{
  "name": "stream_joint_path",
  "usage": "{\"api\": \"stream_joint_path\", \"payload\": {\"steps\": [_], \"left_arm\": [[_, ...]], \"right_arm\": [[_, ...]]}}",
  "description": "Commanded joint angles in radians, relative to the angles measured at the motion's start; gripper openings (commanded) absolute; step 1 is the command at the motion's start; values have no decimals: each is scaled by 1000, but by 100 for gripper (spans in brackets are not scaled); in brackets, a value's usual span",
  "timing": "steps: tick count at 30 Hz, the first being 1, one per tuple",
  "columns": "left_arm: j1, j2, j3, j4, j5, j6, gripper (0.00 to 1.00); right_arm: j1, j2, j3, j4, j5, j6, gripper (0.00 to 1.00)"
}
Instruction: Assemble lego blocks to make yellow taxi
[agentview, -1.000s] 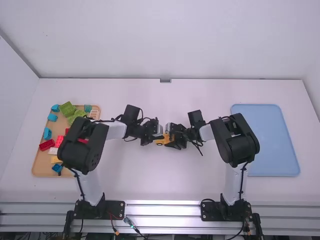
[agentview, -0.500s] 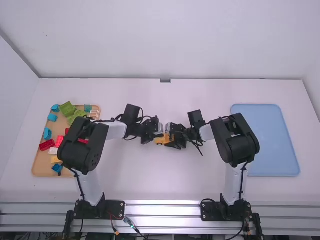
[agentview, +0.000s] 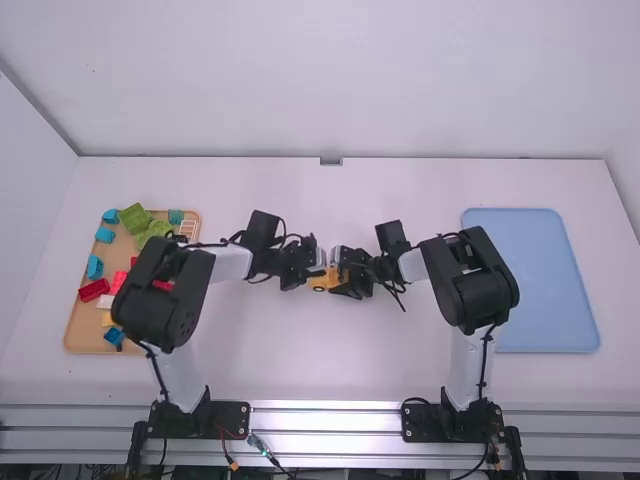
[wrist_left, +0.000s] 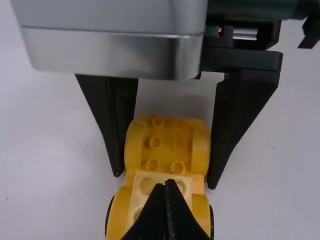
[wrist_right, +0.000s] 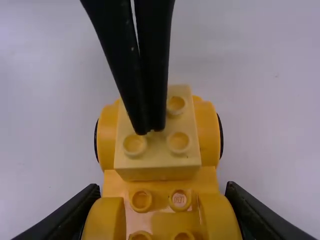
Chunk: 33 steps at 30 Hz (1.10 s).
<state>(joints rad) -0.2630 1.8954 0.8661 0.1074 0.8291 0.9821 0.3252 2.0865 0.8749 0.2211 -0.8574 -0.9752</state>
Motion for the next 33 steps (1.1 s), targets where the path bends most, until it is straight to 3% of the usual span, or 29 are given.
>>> {"api": "stream_joint_path", "payload": {"steps": [1, 6, 15, 19, 26, 27, 29, 30, 33], "left_arm": [[7, 39, -77, -12, -176, -19, 2], [6, 39, -131, 86, -215, -77, 2], [5, 38, -134, 127, -128, -77, 2], [38, -8, -120, 166, 58, -77, 1], [147, -198, -68, 74, 326, -83, 2], [172, -237, -63, 64, 346, -116, 12], [210, -293, -58, 64, 336, -203, 66], [225, -315, -58, 67, 325, -240, 99], [283, -386, -59, 61, 286, -381, 99]], "right_arm": [[-5, 23, -18, -17, 51, 8, 63], [-5, 23, -18, -17, 51, 10, 63], [-5, 23, -18, -18, 51, 9, 63], [-5, 23, -18, -17, 51, 9, 63], [-5, 23, -18, -18, 55, 10, 63], [-5, 23, -18, -18, 63, 9, 63], [-5, 23, -18, -18, 78, 10, 63], [-5, 23, -18, -18, 82, 9, 63], [-5, 23, -18, -18, 80, 9, 64]]}}
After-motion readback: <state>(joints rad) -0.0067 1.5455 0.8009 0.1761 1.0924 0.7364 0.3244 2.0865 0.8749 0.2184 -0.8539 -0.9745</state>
